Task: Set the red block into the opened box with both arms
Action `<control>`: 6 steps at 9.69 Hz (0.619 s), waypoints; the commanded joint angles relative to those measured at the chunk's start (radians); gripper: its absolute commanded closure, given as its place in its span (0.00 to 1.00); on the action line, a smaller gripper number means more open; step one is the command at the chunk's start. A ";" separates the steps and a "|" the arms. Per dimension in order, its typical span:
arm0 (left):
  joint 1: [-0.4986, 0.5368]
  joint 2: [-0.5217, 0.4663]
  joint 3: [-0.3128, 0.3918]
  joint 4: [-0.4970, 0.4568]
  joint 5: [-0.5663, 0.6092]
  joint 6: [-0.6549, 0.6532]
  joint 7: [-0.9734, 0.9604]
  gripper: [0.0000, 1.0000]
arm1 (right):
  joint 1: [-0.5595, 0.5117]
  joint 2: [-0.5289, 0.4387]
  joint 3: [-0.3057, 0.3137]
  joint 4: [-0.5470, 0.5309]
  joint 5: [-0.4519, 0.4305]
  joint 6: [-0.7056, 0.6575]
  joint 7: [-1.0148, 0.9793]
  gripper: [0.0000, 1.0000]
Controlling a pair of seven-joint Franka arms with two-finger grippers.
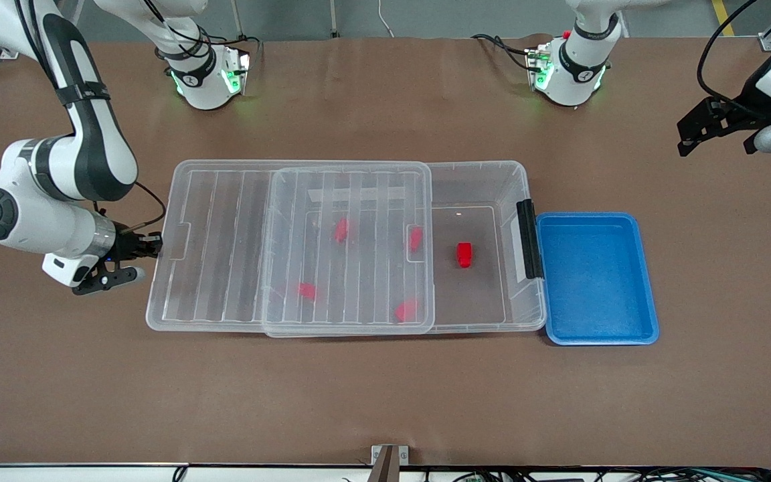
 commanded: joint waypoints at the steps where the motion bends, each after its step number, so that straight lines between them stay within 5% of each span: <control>1: -0.003 0.001 0.005 -0.033 -0.013 -0.018 0.003 0.00 | -0.010 0.005 0.062 -0.005 0.035 0.015 0.079 1.00; 6: 0.000 0.001 0.005 -0.033 -0.009 -0.032 0.012 0.00 | -0.010 0.034 0.174 0.027 0.038 0.015 0.268 1.00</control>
